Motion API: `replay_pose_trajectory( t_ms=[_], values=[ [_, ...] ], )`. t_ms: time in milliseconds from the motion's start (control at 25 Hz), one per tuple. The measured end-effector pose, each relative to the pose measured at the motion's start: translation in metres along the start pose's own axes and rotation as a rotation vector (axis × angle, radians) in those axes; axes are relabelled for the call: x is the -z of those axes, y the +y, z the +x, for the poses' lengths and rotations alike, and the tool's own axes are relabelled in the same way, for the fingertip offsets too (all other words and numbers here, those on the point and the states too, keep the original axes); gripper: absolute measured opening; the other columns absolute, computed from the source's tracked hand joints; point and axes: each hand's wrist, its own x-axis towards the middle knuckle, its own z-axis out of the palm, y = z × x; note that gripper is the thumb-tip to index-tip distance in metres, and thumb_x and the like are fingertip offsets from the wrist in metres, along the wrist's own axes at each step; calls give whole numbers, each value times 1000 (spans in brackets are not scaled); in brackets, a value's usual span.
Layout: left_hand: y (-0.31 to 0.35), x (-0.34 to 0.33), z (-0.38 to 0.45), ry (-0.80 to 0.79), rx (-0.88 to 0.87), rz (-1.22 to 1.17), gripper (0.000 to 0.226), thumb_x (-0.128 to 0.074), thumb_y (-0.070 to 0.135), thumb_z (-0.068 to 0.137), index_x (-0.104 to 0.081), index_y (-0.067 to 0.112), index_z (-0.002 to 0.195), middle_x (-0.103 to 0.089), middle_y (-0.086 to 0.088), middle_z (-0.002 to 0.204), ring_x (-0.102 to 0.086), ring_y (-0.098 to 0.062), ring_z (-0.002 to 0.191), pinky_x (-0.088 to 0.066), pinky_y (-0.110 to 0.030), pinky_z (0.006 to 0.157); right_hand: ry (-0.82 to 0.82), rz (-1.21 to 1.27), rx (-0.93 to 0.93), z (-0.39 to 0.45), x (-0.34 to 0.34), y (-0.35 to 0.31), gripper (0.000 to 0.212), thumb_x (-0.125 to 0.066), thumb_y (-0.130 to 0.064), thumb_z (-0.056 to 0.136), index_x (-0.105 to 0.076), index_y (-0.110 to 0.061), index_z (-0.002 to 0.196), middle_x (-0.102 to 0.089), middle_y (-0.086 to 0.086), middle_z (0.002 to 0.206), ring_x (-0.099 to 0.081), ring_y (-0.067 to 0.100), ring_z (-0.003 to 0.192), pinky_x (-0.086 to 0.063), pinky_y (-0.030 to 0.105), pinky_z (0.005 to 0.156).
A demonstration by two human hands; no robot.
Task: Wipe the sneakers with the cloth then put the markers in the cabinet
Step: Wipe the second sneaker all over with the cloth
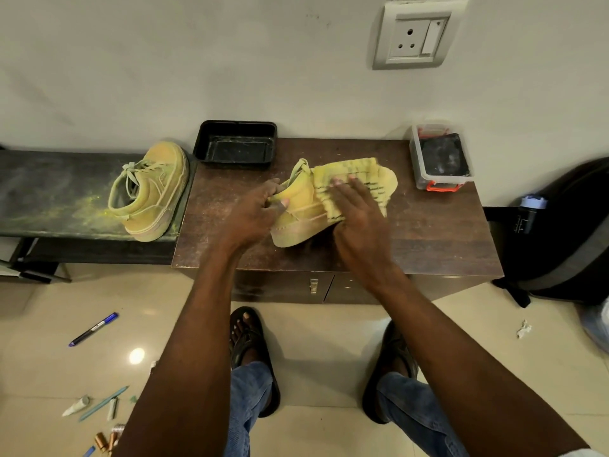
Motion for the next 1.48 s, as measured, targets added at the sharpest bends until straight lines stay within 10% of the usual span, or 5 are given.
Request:
replay_pose_trajectory(
  t_ms=[720,920,1120,1280,1480],
  values=[
    [-7,-1,6,-4,-59,59,13,-52,15,92,-63,9,88,-48,4,140,-50,-20,122,-43,-54,99,-65,71,164,-5,-7,-16,62,-35,-4,71,-56,-3,129,-53,12,138,-39,29,136,-34,41,111],
    [-5,1,5,2,-8,34,12,-54,14,92,-61,6,87,-54,4,134,-54,-19,114,-43,-52,96,119,90,-200,2,8,11,63,-46,9,67,-57,-2,128,-53,14,136,-39,31,135,-38,49,108],
    [-2,4,0,-2,33,-61,14,-53,9,92,-65,3,96,-64,-10,90,-56,-21,81,-45,-39,75,-84,13,270,-10,-7,-16,63,-34,0,69,-58,-4,127,-55,11,135,-43,29,133,-36,42,110],
    [-1,3,4,39,84,-12,15,-50,13,96,-61,12,86,-57,-1,81,-49,-14,75,-38,-33,69,103,78,-188,0,9,20,69,-38,5,66,-55,-6,132,-50,9,141,-34,26,139,-38,46,109],
    [-5,4,5,68,102,-30,16,-52,8,93,-62,14,83,-61,-4,80,-53,-16,72,-43,-37,68,-154,-42,337,-32,-15,-34,59,-34,-4,73,-59,-5,127,-57,11,134,-45,30,132,-37,43,108]
  ],
)
